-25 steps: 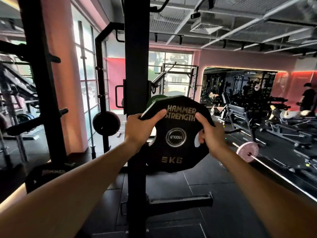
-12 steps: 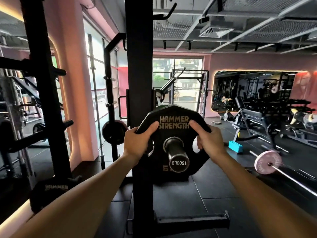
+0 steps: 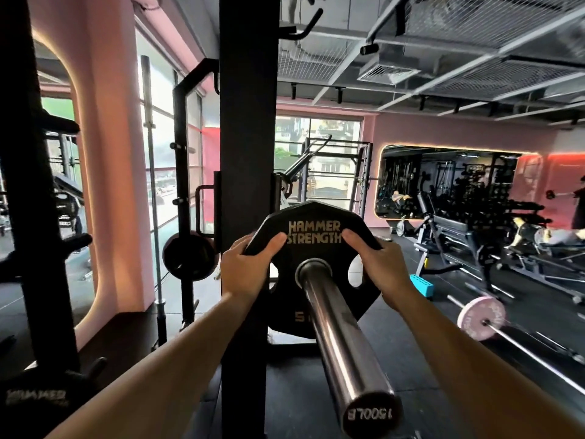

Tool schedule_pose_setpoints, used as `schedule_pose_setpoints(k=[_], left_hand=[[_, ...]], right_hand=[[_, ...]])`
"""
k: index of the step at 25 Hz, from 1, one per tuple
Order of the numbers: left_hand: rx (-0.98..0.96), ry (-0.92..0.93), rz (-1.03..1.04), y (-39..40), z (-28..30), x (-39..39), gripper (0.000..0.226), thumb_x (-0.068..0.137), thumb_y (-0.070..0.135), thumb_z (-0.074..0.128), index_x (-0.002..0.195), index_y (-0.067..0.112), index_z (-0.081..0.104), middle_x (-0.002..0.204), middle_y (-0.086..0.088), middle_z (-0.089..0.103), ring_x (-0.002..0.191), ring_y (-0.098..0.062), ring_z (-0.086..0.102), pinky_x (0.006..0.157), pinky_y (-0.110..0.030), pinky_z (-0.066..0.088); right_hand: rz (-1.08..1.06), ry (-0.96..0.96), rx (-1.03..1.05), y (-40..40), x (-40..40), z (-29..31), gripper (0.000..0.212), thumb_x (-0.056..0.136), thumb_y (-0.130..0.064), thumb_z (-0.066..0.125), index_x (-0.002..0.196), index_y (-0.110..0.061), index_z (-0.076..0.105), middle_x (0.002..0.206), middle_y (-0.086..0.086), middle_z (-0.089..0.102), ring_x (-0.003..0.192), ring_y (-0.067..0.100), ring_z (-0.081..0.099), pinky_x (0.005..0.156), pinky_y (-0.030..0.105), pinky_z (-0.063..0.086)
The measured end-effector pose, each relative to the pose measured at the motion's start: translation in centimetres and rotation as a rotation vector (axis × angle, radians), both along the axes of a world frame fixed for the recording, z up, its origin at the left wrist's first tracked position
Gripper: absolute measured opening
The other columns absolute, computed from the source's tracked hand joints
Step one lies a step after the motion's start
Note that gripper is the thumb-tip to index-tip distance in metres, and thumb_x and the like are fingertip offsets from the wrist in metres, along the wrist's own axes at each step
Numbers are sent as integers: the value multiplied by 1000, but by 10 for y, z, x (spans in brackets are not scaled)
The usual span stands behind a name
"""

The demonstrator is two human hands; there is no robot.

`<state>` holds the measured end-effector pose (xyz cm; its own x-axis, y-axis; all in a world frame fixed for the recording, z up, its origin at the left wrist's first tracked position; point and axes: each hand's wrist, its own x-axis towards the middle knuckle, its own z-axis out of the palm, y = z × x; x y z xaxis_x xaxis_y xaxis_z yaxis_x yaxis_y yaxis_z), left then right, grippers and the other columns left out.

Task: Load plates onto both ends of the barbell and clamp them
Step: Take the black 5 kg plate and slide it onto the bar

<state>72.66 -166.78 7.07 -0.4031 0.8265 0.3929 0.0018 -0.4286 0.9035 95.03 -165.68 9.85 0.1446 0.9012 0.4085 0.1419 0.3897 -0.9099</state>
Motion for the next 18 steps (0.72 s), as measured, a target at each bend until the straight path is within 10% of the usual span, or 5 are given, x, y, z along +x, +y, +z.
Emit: schedule_pose_setpoints(k=[9, 13, 18], left_hand=[[-34, 8, 14, 75, -1, -14, 27, 67, 53, 83, 79, 29, 79, 78, 9, 79, 77, -6, 74, 81, -31, 60], [-23, -5, 47, 95, -4, -16, 52, 58, 63, 82, 95, 26, 78, 95, 7, 78, 89, -8, 74, 90, -34, 59], [-77, -59, -50, 110, -4, -21, 32, 65, 51, 84, 85, 25, 81, 81, 5, 80, 79, -12, 77, 84, -39, 62]], right_hand=[[150, 75, -73, 89, -8, -5, 67, 56, -58, 85, 112, -23, 74, 105, 3, 79, 103, 25, 74, 94, 52, 58], [139, 42, -54, 109, -10, -6, 45, 70, -54, 81, 107, -30, 73, 104, 0, 78, 102, 24, 74, 94, 49, 58], [124, 47, -45, 129, -15, -5, 28, 84, -41, 76, 107, -25, 73, 100, 3, 79, 95, 28, 75, 82, 41, 60]])
